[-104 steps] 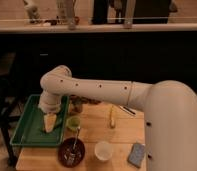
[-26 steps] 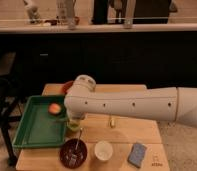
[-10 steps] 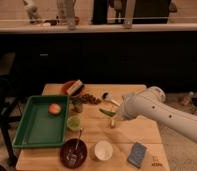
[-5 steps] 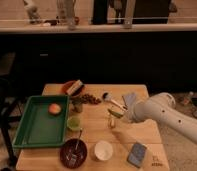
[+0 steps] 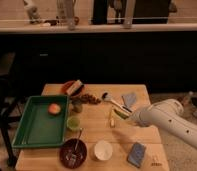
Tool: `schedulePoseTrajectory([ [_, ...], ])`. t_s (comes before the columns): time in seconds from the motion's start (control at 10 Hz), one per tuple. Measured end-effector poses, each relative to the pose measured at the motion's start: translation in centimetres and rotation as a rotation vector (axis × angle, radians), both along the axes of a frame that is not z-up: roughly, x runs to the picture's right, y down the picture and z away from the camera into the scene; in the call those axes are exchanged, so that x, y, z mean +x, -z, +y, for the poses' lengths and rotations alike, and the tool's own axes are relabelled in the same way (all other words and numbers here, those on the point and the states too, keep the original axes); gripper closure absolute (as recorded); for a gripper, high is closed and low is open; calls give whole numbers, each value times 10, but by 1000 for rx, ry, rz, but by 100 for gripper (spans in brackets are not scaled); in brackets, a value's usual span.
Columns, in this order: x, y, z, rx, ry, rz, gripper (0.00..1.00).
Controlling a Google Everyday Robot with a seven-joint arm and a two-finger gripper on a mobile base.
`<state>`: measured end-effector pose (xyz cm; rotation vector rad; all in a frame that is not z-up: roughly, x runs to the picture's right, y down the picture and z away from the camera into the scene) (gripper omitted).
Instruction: Place pepper in table surface
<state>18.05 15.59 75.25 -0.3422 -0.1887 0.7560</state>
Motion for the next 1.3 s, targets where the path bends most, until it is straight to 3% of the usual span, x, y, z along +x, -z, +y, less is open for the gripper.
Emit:
schedulePoseTrajectory([
  [0.7, -1, 1, -1, 2, 2, 2, 100],
  [1.3, 32, -16, -9, 0, -87, 60, 100],
])
